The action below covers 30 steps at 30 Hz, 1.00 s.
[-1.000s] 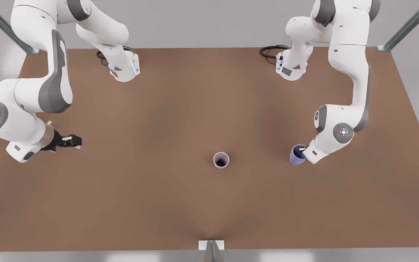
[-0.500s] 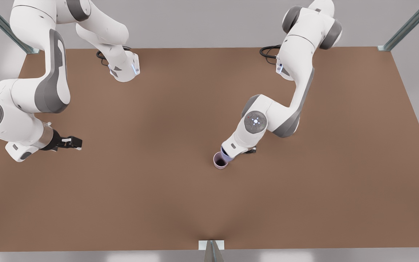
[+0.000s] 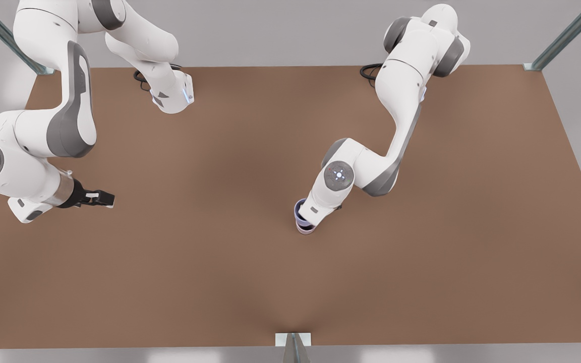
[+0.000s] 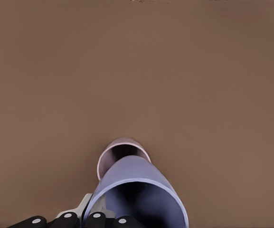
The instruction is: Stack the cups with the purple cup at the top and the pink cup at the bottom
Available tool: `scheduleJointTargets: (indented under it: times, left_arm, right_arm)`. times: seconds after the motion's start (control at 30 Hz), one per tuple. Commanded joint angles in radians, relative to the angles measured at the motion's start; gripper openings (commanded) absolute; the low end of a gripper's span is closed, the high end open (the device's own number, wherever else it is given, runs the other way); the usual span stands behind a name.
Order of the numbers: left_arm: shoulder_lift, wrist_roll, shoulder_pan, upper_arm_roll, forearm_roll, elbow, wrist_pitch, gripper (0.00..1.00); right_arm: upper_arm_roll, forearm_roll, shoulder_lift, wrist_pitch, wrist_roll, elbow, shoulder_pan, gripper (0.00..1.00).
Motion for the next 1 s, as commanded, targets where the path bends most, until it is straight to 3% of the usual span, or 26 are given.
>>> scheduleJointTargets:
  times: [0.0,0.97]
  left_arm:
    - [-0.002,-0.202,0.001,0.001,0.007,-0.001,0.018,0.21]
    - [0.022,-0.207,0.007,-0.001,-0.005,-0.029,0.038,0.21]
  right_arm:
    - [0.000,0.001,-0.001,-0.002,0.051,0.001,0.000,1.00]
    - [-0.003,0.001,0.002,-0.011,0.030,-0.001,-0.006,1.00]
